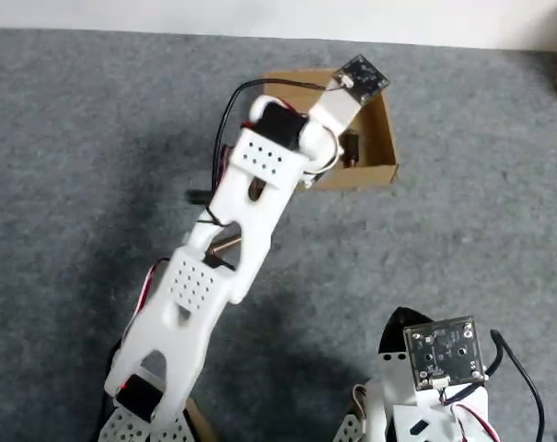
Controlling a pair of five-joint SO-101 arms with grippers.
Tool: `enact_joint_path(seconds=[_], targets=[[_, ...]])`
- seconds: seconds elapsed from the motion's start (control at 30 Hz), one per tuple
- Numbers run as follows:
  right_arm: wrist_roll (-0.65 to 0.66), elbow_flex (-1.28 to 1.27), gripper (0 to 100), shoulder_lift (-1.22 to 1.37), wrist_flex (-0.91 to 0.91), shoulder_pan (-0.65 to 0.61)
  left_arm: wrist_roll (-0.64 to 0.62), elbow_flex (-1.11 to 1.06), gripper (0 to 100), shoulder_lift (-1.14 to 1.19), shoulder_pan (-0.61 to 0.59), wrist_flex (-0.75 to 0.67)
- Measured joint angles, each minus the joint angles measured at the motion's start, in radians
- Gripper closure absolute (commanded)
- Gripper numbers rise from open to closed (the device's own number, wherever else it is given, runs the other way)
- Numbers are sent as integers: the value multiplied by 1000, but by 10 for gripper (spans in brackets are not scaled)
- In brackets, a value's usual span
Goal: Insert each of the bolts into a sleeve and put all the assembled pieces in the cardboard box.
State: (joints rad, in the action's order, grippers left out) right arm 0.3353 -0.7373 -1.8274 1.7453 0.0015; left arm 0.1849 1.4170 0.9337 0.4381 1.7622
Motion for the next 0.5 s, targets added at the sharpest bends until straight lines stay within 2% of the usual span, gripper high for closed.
enact_joint_path(seconds=[0.5], targets=[[0, -12, 993, 0, -2, 0, -32, -565, 994, -535, -104, 0]])
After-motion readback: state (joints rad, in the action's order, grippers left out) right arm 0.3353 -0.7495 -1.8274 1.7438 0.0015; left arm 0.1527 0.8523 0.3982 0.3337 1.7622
